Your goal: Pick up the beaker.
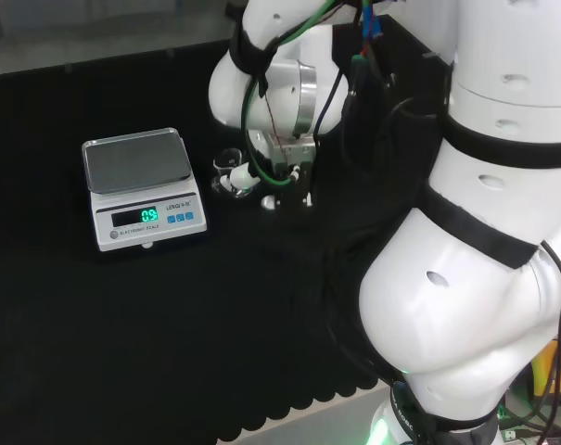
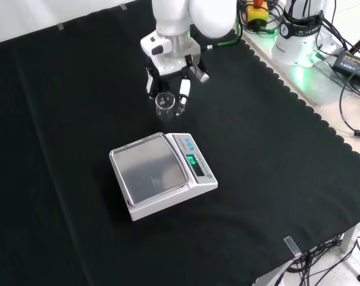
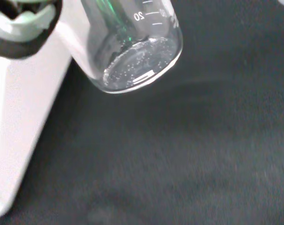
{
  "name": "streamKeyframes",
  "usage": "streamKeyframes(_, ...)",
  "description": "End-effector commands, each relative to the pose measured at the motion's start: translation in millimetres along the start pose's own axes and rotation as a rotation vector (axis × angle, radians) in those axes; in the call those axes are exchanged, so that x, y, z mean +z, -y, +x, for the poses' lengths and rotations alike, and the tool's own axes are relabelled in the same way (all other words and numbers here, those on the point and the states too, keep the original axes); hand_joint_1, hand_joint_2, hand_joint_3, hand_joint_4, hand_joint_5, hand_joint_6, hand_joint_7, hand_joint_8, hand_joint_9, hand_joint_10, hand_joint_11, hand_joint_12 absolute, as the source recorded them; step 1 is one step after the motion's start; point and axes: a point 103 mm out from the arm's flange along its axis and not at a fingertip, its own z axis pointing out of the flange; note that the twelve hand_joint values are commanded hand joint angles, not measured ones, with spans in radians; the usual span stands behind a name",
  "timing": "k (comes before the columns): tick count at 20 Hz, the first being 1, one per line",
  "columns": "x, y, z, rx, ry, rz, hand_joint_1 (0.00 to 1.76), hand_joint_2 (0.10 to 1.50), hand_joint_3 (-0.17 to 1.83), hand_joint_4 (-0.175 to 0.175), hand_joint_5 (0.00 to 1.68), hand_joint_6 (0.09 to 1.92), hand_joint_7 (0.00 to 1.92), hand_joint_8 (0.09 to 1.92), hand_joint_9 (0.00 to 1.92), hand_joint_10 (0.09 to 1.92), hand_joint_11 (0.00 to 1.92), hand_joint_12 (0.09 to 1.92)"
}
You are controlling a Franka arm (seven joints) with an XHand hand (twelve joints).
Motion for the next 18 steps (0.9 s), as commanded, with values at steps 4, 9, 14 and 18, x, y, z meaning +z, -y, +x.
streamKeyframes(4, -121, 21, -4, -0.060, -0.275, -0.095, 1.20, 0.54, 0.89, -0.175, 1.28, 0.77, 1.63, 0.82, 1.78, 0.59, 1.72, 0.69)
streamKeyframes(9, -158, 32, -11, -0.103, -0.368, -0.071, 1.20, 0.53, 0.91, -0.175, 1.28, 0.79, 1.63, 0.83, 1.77, 0.62, 1.70, 0.69)
streamKeyframes(14, -171, 37, 0, -0.107, -0.331, -0.056, 1.20, 0.52, 0.92, -0.175, 1.28, 0.80, 1.64, 0.83, 1.77, 0.63, 1.69, 0.69)
streamKeyframes(18, -170, 41, 22, -0.105, -0.286, -0.044, 1.20, 0.52, 0.92, -0.175, 1.28, 0.80, 1.64, 0.83, 1.77, 0.64, 1.68, 0.69)
